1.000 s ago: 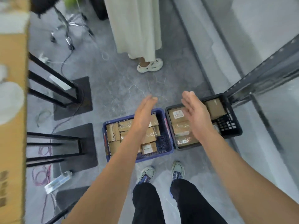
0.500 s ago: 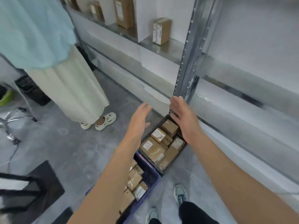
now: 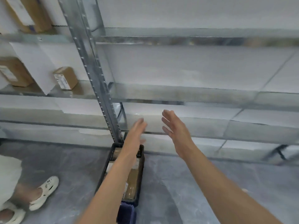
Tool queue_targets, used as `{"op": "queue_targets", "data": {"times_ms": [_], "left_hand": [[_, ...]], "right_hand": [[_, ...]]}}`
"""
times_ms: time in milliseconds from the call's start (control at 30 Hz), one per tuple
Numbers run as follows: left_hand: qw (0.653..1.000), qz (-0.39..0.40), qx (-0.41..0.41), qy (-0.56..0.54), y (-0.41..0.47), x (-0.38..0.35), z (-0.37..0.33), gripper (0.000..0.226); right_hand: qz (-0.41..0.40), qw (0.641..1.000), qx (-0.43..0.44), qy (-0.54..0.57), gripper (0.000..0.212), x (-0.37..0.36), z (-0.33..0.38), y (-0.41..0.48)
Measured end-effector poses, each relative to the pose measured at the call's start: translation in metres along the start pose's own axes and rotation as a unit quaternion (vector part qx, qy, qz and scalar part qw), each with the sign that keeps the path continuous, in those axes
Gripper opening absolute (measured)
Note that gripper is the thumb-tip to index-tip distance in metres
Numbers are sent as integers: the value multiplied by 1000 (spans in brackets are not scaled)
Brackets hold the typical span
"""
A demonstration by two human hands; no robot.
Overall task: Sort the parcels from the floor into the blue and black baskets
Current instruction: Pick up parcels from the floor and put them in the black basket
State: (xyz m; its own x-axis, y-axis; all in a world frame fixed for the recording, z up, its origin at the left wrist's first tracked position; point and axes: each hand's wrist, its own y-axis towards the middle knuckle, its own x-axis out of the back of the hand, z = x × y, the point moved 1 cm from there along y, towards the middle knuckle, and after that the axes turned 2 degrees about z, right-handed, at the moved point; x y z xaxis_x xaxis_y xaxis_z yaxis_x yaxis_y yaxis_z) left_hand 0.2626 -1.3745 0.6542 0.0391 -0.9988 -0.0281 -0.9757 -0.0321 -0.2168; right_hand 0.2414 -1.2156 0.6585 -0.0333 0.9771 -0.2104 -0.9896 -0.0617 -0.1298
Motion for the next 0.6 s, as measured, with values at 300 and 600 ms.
{"op": "queue_targets", "data": {"times_ms": [300,600], "left_hand": [[984,171,4,42,-22,-194,5,49],[950,304,32,63,-85,-384,19,56]], "right_hand": [[-191,979,43,54,40,192,25,-82],[-336,935,69,87,42,370,30,-193]]}}
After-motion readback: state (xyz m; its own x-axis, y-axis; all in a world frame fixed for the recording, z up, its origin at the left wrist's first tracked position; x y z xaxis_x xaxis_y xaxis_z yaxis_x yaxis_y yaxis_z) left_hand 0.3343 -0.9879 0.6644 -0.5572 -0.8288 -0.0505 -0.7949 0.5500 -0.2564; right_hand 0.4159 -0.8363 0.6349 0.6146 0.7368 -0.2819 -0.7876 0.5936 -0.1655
